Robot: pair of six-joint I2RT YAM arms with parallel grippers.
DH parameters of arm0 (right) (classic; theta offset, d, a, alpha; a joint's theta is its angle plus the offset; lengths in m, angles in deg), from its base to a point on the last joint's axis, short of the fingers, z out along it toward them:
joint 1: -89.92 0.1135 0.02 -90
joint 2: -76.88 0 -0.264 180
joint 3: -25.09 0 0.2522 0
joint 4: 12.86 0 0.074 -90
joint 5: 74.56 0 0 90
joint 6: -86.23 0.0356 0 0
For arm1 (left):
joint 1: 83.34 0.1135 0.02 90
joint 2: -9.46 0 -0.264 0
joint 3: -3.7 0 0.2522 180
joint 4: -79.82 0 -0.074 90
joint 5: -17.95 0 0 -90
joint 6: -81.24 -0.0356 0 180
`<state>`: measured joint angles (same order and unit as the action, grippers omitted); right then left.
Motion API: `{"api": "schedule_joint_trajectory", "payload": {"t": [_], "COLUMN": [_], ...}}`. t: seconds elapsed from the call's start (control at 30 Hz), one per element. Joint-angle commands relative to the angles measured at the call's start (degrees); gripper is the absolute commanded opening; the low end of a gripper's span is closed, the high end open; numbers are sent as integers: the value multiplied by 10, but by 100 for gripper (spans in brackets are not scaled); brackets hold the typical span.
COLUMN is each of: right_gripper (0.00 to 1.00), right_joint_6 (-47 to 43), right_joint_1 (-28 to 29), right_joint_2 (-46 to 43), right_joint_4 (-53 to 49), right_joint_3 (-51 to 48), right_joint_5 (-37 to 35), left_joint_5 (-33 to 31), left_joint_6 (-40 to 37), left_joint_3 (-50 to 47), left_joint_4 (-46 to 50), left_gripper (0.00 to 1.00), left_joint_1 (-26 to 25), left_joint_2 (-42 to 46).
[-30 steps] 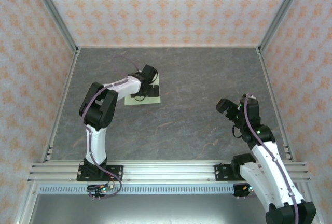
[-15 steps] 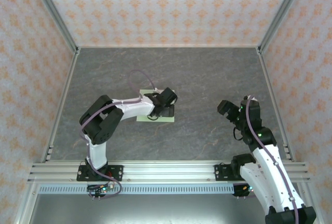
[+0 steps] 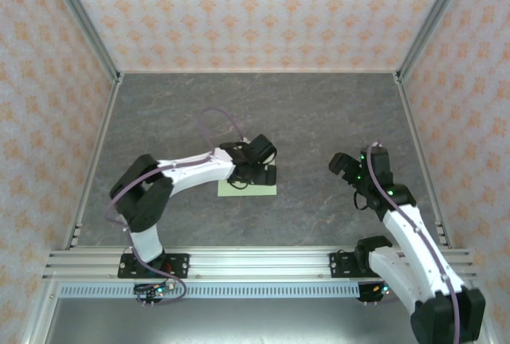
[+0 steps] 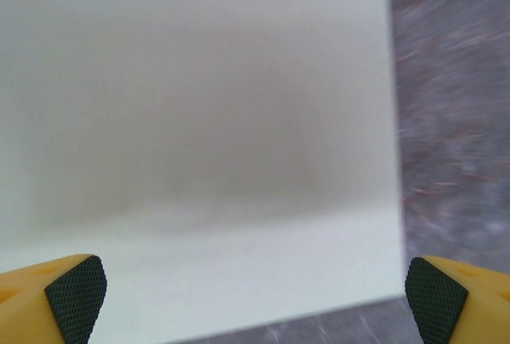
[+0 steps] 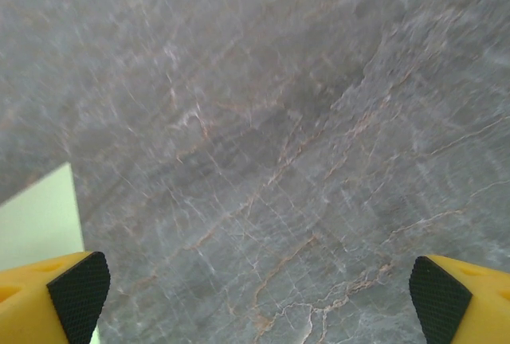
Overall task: Fold a paper plane with a square sheet of paper (fold left side to right side)
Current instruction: Pick up the square sheet of paper from the center of the table.
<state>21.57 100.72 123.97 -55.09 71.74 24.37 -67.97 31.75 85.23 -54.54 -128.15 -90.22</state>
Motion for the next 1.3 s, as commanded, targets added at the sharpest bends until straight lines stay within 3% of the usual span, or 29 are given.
{"api": "schedule_joint_trajectory", "payload": {"t": [0.0, 0.27, 0.37, 0.57, 0.93, 1.27], "right_gripper": [100, 100, 100, 100, 100, 93], "right_joint_6": [-3, -23, -26, -24, -22, 17], "right_joint_1": [49, 179, 209, 237, 268, 315], "right_joint_2": [74, 356, 441, 563, 684, 689], "right_joint_4": [52, 135, 143, 138, 95, 90], "right_joint_3": [34, 189, 251, 356, 448, 424], "right_joint_5": [-21, -72, -88, -75, -49, -1], "left_joint_5": [20, 193, 224, 223, 209, 207], "left_joint_6": [3, 21, 27, 39, 46, 46], "left_joint_3": [-49, -226, -241, -243, -267, -283], "left_joint_4": [-4, -204, -242, -250, -251, -263], "left_gripper": [100, 97, 95, 93, 92, 85], "left_joint_1": [39, 157, 172, 173, 173, 173], "left_joint_2": [86, 172, 163, 116, 86, 74]}}
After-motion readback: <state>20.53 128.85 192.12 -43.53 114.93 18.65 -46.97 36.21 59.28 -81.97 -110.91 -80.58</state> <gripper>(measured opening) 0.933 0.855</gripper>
